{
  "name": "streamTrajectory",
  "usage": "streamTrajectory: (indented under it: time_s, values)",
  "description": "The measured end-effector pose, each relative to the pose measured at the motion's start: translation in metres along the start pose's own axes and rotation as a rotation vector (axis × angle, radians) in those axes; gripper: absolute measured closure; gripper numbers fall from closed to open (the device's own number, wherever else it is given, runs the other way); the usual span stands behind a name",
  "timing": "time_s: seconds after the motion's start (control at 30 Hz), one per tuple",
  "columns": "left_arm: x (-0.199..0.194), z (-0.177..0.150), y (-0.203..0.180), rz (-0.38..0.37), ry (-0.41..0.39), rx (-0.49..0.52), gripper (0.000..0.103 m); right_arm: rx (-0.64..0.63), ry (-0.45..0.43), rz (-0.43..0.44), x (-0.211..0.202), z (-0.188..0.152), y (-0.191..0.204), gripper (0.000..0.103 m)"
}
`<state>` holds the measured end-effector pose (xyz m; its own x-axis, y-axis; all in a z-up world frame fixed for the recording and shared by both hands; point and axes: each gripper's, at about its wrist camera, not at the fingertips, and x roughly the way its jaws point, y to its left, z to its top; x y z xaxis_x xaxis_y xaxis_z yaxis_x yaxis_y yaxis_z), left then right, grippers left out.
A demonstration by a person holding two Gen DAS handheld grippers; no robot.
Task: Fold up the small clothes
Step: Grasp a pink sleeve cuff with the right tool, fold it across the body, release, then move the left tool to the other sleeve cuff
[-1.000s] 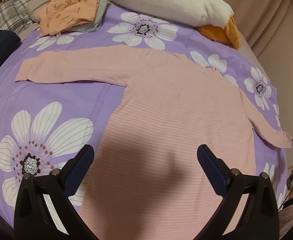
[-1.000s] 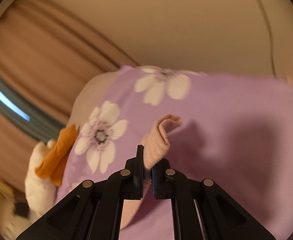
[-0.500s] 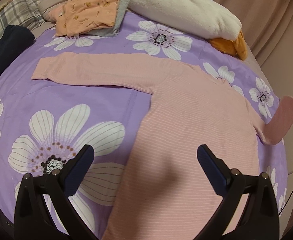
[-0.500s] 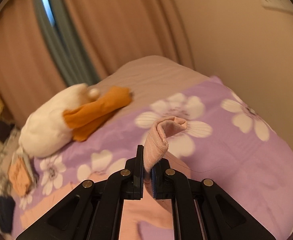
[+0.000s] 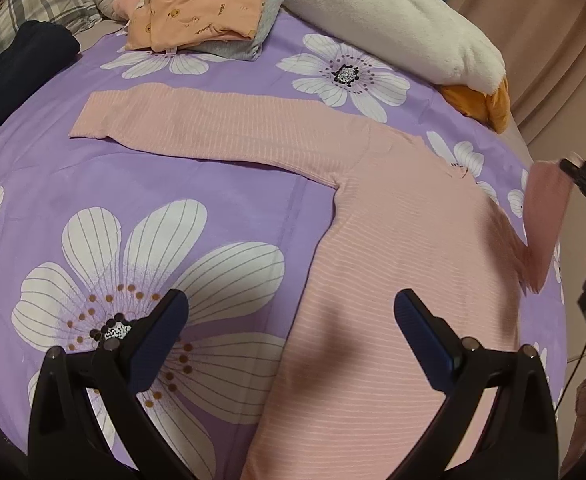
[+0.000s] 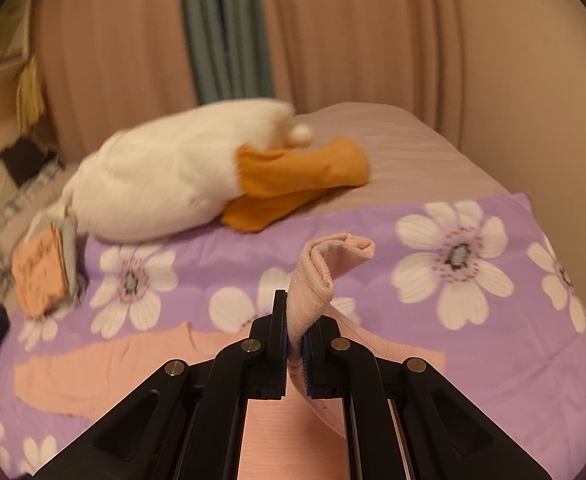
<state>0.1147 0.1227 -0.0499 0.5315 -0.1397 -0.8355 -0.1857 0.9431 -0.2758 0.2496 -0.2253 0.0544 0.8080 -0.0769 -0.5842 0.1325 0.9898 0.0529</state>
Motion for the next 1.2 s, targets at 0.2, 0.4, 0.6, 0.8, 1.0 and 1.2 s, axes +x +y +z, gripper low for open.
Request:
streamTrajectory:
  time_s: [0.2, 0.4, 0.6, 0.8, 1.0, 1.2]
  values:
    - [0.003, 0.002, 0.012, 0.004, 0.001, -0.012, 0.0, -0.142, 0.045, 0.012, 0.029, -0.024, 0.07, 0.096]
    - [0.006, 0.011, 0.02, -0.009, -0.008, -0.032, 0.0, -0.295, 0.085, 0.028, 0.055, -0.058, 0.128, 0.096]
    - [0.017, 0.024, 0.016, -0.059, 0.009, -0.044, 0.0, -0.408, 0.197, 0.023, 0.083, -0.097, 0.153, 0.095]
    - [0.034, 0.056, 0.001, -0.226, 0.049, -0.116, 0.0, -0.506, 0.346, 0.137, 0.088, -0.13, 0.158, 0.067]
    - [0.052, 0.085, -0.035, -0.39, 0.056, -0.1, 0.0, -0.237, 0.314, 0.407, 0.046, -0.108, 0.092, 0.052]
    - [0.088, 0.1, -0.083, -0.541, 0.12, -0.097, 0.002, -0.007, 0.304, 0.378, 0.042, -0.108, 0.012, 0.052]
